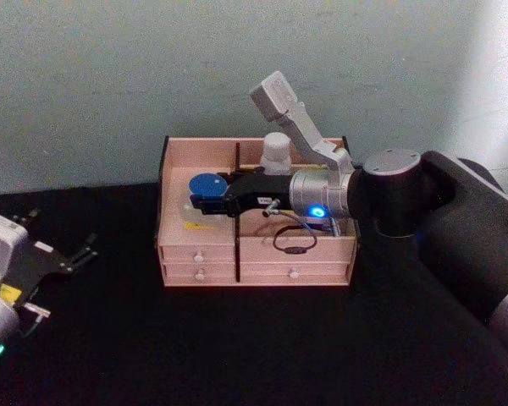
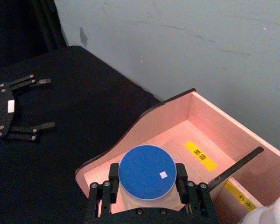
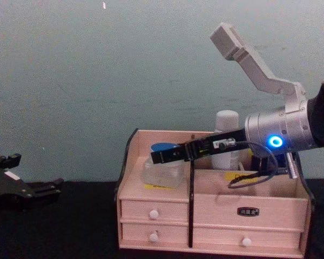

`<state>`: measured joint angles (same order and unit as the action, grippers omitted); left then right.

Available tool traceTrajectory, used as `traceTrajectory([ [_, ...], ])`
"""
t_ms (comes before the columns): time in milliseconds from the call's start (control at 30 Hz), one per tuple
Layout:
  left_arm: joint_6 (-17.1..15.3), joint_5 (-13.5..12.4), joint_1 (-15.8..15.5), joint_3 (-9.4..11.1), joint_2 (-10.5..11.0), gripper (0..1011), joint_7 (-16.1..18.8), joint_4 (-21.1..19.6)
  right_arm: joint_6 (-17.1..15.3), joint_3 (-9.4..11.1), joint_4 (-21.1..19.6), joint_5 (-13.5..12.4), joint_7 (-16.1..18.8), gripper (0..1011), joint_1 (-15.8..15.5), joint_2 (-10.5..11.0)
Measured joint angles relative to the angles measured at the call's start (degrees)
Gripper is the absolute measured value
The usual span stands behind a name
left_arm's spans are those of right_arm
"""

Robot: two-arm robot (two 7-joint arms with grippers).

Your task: Pick up the facial cleanser and watermelon frost from the table and place them into the tiered storage box.

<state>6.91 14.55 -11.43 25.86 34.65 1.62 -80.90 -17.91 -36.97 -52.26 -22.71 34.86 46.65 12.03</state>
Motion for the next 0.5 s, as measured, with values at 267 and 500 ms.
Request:
traceTrajectory([
  [267,0.0,0.0,0.0,0.0,0.0,1001,0.0,0.0,0.01,-0.03,0.0,-0.04,0.02,788,-0.01,0.01],
  [500,0.0,0.0,0.0,0.0,0.0,1001,0.0,0.0,0.01,-0.05,0.0,-0.07,0.03,982,-0.03,0.03],
])
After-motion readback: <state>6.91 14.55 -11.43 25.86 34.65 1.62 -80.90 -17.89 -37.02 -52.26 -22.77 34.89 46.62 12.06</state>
